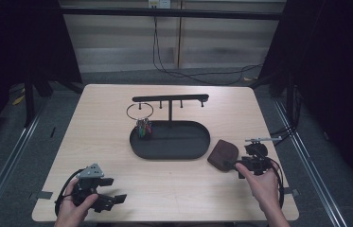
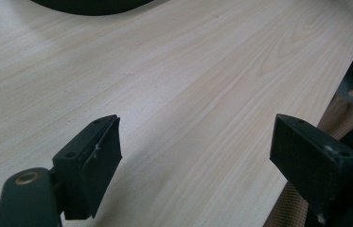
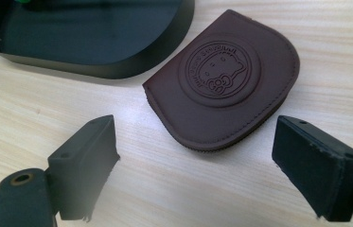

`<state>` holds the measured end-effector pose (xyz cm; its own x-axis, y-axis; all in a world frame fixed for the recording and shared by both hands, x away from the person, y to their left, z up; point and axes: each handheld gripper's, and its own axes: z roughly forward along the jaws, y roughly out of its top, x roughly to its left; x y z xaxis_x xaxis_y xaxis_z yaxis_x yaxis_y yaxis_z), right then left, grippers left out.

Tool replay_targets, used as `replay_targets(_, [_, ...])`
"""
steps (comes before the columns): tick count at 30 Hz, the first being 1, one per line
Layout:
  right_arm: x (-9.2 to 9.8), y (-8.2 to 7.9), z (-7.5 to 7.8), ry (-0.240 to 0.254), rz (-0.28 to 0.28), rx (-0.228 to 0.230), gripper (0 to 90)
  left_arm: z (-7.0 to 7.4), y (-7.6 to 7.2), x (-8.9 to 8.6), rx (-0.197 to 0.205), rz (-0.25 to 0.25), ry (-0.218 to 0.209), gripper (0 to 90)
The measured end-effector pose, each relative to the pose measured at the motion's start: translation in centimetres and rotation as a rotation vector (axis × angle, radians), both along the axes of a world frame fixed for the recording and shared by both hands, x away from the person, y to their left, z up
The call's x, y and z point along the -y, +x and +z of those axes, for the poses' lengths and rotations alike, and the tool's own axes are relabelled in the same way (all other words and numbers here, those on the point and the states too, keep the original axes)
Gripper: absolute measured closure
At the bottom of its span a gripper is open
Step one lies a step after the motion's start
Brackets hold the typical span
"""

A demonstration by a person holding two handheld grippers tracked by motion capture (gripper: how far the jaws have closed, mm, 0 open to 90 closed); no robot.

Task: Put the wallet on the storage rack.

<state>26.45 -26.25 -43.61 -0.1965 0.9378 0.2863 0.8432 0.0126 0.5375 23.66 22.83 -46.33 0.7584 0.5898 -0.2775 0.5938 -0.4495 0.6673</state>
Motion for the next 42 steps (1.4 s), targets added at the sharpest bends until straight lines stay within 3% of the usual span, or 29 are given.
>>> replay_targets(9, [0.5, 2.8, -0.4, 0.027, -0.029, -0.147, 15.5, 0.0, 0.0, 0.0, 0.002, -0.012, -0.002, 17.1])
replay_targets(21, [-0.6, 5.9, -0.7, -0.067, -0.048, -0.274, 16.1, 0.0, 0.0, 0.2, 0.004, -0.027, 0.009, 17.1])
replay_targets(24, [-0.9, 6.4, -0.8, -0.105, -0.064, -0.29, 15.6, 0.0, -0.1, 0.2, 0.006, -0.025, 0.005, 17.1])
replay_targets(30, [-1.2, 7.3, -1.2, -0.123, -0.086, -0.331, 15.3, 0.0, -0.1, 0.2, 0.002, -0.036, 0.007, 17.2])
replay_targets(37, [-1.3, 7.9, -1.7, -0.133, -0.102, -0.326, 13.3, 0.0, -0.1, 0.3, -0.002, -0.042, 0.01, 17.1])
replay_targets(42, [-1.3, 8.3, -2.3, -0.148, -0.129, -0.347, 14.4, -0.1, -0.1, 0.3, -0.001, -0.042, 0.006, 17.2])
